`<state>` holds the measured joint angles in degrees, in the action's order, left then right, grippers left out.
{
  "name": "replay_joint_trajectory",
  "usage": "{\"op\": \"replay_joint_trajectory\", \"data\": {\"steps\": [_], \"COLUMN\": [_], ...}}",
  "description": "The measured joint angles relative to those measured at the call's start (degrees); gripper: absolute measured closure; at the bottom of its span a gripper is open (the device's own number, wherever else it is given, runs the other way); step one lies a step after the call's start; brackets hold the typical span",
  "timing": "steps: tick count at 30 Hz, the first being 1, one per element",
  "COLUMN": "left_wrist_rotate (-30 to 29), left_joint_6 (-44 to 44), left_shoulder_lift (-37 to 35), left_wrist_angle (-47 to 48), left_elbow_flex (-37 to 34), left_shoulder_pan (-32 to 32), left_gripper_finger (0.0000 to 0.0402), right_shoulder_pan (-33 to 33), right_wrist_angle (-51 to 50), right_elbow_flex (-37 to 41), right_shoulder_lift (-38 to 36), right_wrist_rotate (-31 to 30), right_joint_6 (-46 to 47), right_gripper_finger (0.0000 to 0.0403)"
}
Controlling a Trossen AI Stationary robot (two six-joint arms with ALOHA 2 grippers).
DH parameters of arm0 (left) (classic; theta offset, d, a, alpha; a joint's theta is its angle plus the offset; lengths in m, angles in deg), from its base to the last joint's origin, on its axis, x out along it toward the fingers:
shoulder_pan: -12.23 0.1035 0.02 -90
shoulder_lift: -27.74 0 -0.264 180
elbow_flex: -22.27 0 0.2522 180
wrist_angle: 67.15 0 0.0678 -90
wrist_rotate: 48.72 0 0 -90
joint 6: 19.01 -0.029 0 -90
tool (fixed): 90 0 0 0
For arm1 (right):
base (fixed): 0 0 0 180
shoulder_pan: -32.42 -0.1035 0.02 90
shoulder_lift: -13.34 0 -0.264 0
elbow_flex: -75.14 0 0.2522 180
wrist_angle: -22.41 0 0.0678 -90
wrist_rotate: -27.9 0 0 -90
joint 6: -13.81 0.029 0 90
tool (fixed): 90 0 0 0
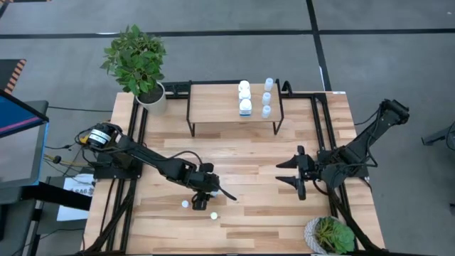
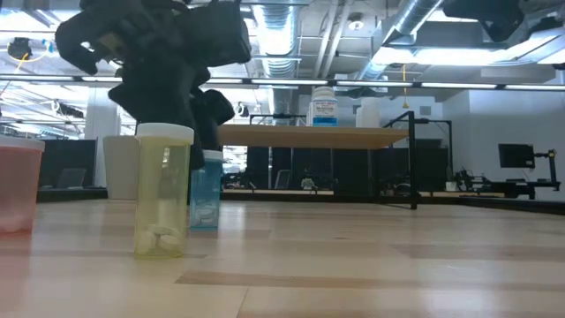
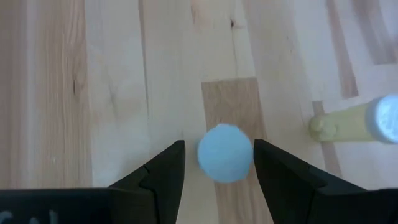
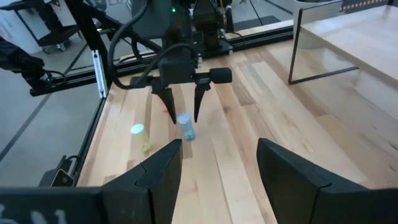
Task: Pick and place medicine bottles onto shelf by color
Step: Put the blue bottle on the shelf
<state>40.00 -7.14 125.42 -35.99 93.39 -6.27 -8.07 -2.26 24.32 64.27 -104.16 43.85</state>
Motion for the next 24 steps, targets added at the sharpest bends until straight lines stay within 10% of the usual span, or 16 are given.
{"op": "replay_joint_trajectory", "data": {"steps": [24], "left_wrist_rotate": [-0.9], "left_joint_6": [-0.3], "left_shoulder_lift": [-0.1], "left_wrist_angle": [-1.5], "left_elbow_flex": [0.0], "left_shoulder_pan": [0.0], "left_gripper_finger": [0.0286], "right_shoulder_pan": [0.0], "right_wrist_angle": [0.0], "right_elbow_flex": [0.0], "right_shoulder_lift": [0.0], "right_wrist_rotate": [0.1], "right_joint_6": [0.1], "right_gripper_finger": [0.0175]}}
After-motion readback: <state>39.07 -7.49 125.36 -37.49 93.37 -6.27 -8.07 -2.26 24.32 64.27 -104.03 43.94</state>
